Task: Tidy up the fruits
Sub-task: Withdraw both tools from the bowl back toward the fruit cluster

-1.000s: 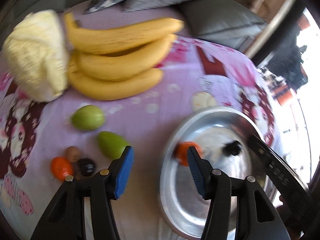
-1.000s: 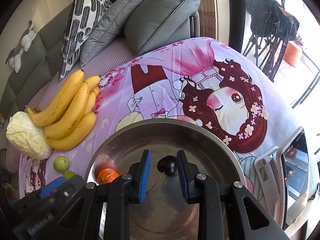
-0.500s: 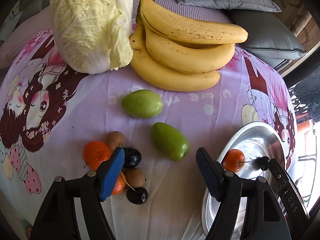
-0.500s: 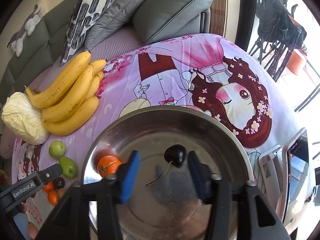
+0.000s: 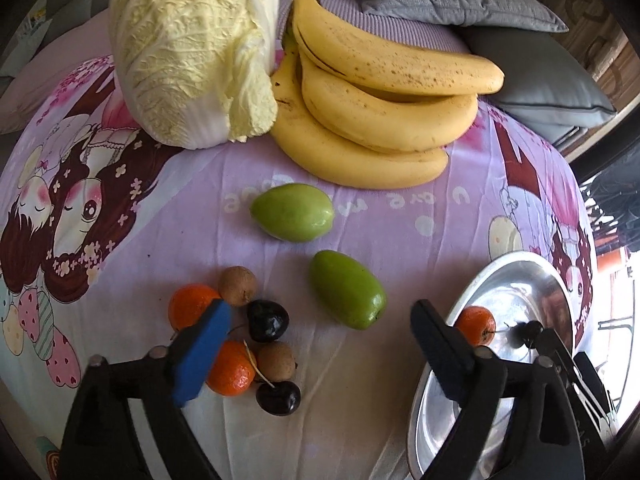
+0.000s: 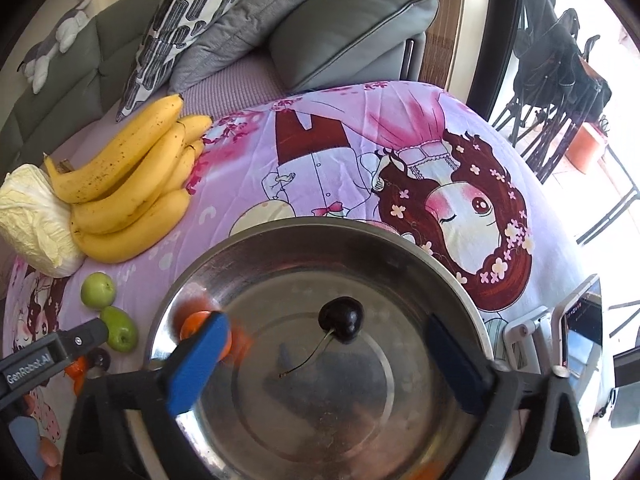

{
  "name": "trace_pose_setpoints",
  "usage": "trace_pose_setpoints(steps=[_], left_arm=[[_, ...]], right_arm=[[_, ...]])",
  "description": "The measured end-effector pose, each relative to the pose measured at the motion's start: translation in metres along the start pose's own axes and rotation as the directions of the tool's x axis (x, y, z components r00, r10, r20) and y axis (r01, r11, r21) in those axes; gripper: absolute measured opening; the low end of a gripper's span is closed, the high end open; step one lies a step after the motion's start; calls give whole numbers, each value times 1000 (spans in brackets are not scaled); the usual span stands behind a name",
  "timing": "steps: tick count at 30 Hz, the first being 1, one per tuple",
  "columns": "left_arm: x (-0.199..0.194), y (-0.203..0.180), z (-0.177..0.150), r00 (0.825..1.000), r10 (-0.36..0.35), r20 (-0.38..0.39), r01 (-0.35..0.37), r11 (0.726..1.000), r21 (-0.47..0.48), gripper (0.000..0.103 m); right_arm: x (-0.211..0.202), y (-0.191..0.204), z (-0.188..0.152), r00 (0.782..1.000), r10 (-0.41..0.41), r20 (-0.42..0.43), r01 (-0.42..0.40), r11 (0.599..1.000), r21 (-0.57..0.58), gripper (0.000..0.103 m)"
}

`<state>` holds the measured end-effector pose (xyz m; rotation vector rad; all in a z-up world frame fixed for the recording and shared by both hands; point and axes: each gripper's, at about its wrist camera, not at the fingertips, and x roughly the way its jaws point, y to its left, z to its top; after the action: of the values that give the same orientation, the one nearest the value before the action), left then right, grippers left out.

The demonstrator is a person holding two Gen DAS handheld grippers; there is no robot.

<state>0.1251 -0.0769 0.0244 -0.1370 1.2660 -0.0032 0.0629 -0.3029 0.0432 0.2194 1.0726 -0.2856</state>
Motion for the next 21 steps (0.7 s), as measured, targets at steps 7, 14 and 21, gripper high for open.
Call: trace_pose_setpoints(steps=[7, 14, 21], left_arm=[[-5, 4, 0, 999, -14, 31, 14, 1000, 5, 97], [-8, 5, -3, 1000, -2, 9, 2, 1000, 19, 97], [-18, 17, -7, 1000, 13, -1, -13, 1000, 22, 97]], right_arm=[[1, 0, -1, 1000, -10, 6, 10, 1000, -7, 103], [4, 2, -4, 1000, -5, -18, 5, 1000, -11, 103], [-2, 20, -10, 1000, 23, -12, -24, 997, -79, 103]])
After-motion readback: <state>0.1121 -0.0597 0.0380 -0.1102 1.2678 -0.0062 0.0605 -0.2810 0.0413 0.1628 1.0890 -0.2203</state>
